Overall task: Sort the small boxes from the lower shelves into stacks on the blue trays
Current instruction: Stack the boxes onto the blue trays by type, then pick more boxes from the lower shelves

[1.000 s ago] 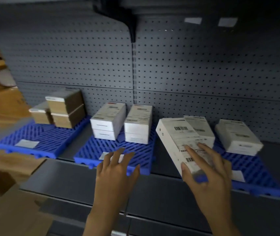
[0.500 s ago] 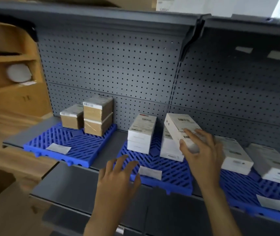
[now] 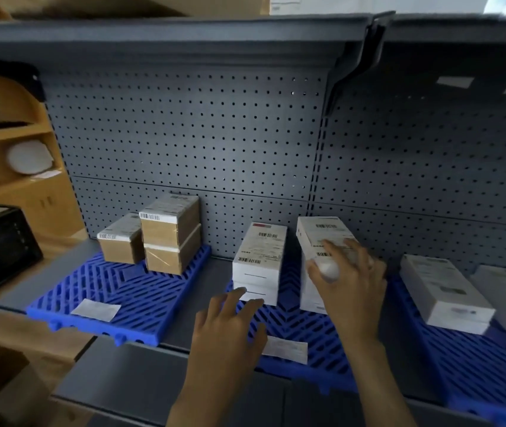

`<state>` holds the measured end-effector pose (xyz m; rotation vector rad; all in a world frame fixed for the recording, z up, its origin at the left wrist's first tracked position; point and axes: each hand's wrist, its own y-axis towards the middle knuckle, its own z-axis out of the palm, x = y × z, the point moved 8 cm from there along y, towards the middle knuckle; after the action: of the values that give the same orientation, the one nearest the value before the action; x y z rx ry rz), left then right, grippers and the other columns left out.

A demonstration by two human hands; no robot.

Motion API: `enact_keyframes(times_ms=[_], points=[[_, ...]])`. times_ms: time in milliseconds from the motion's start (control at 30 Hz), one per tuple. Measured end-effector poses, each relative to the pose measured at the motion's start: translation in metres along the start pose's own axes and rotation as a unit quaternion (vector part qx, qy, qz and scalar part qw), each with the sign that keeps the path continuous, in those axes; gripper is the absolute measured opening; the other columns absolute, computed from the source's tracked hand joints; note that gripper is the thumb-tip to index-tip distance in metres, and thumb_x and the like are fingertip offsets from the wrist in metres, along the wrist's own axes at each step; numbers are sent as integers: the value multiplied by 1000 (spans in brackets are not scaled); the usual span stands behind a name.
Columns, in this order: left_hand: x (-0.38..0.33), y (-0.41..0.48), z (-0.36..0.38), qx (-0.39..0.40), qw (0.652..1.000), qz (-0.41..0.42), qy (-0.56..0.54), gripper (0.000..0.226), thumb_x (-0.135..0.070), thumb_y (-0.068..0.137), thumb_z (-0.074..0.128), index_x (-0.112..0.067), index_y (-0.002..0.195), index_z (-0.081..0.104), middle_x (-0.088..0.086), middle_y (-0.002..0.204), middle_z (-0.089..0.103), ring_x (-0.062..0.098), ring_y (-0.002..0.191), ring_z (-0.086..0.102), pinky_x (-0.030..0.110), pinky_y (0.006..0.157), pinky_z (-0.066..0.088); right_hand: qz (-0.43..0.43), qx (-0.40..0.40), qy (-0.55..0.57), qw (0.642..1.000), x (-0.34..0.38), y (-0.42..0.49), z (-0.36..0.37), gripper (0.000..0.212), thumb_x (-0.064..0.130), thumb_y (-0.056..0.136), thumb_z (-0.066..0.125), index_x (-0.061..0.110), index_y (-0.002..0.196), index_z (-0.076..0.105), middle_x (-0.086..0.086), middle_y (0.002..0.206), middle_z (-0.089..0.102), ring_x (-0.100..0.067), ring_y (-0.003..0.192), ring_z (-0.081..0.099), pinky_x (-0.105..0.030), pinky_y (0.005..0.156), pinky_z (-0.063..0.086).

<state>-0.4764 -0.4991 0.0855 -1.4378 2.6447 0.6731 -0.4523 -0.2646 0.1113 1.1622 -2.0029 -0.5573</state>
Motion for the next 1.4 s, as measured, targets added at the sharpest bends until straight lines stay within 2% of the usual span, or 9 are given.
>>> enact_keyframes(times_ms=[67, 167, 367, 433, 533, 767, 1000, 1233, 1400], points=[[-3, 2, 3, 12, 1000, -1, -8, 47, -53, 103, 40, -47, 150, 35, -16, 162, 20, 15, 149, 19, 40, 114, 32, 0, 9, 24, 1000, -3, -2, -5, 66, 65, 80, 70, 35, 138, 59, -1, 148, 45, -36, 121, 43, -52, 88, 50], [-8, -2, 4, 19, 1000, 5, -22, 46, -53, 104, 39, -47, 149, 35, -17, 162, 21, 15, 149, 18, 40, 115, 31, 3, 20, 32, 999, -11, -13, -20, 70, 66, 83, 66, 35, 144, 51, -1, 153, 37, -33, 128, 42, -54, 92, 50], [-23, -20, 19, 40, 998, 44, -19, 45, -50, 104, 43, -44, 149, 40, -14, 160, 28, 18, 151, 21, 44, 116, 32, 19, 30, 25, 999, -32, -61, -62, 63, 59, 89, 63, 33, 145, 50, 1, 159, 31, -29, 134, 44, -53, 92, 55], [-26, -28, 27, 55, 997, 50, -14, 44, -48, 102, 49, -39, 145, 49, -8, 158, 36, 24, 148, 30, 49, 111, 37, 26, 39, 4, 999, -41, -84, -76, 60, 54, 90, 65, 33, 145, 51, -1, 158, 34, -29, 131, 45, -53, 92, 54], [-29, -40, 33, 40, 996, 71, -20, 40, -42, 92, 69, -29, 130, 66, 2, 144, 57, 34, 131, 51, 58, 97, 49, 35, 50, -27, 998, -52, -125, -97, 58, 48, 90, 68, 30, 144, 53, -3, 153, 40, -32, 130, 46, -55, 92, 54], [-69, -90, 40, 25, 989, 140, -39, 38, -37, 93, 69, -27, 129, 65, 4, 141, 56, 35, 130, 50, 56, 98, 47, 92, 79, -104, 987, -90, -221, -149, 55, 48, 88, 70, 30, 139, 57, 0, 146, 49, -33, 123, 54, -53, 87, 56], [-151, -149, 66, 65, 974, 202, -76, 40, -42, 97, 60, -31, 136, 61, -3, 142, 53, 26, 134, 46, 52, 103, 46, 144, 89, -143, 975, -147, -291, -209, 57, 50, 85, 69, 35, 138, 55, 4, 138, 55, -28, 113, 61, -48, 84, 58], [-265, -206, 112, 99, 954, 273, -74, 41, -40, 87, 70, -35, 128, 66, -6, 138, 58, 24, 122, 56, 49, 88, 53, 205, 110, -169, 958, -239, -343, -266, 52, 46, 82, 73, 34, 131, 61, 4, 130, 61, -29, 108, 65, -49, 84, 57], [-369, -250, 153, 130, 944, 292, -79, 40, -41, 90, 66, -36, 129, 63, -7, 143, 55, 23, 126, 54, 48, 90, 52, 238, 113, -182, 947, -327, -379, -320, 50, 45, 79, 78, 32, 126, 65, 2, 127, 61, -29, 104, 64, -46, 82, 57]])
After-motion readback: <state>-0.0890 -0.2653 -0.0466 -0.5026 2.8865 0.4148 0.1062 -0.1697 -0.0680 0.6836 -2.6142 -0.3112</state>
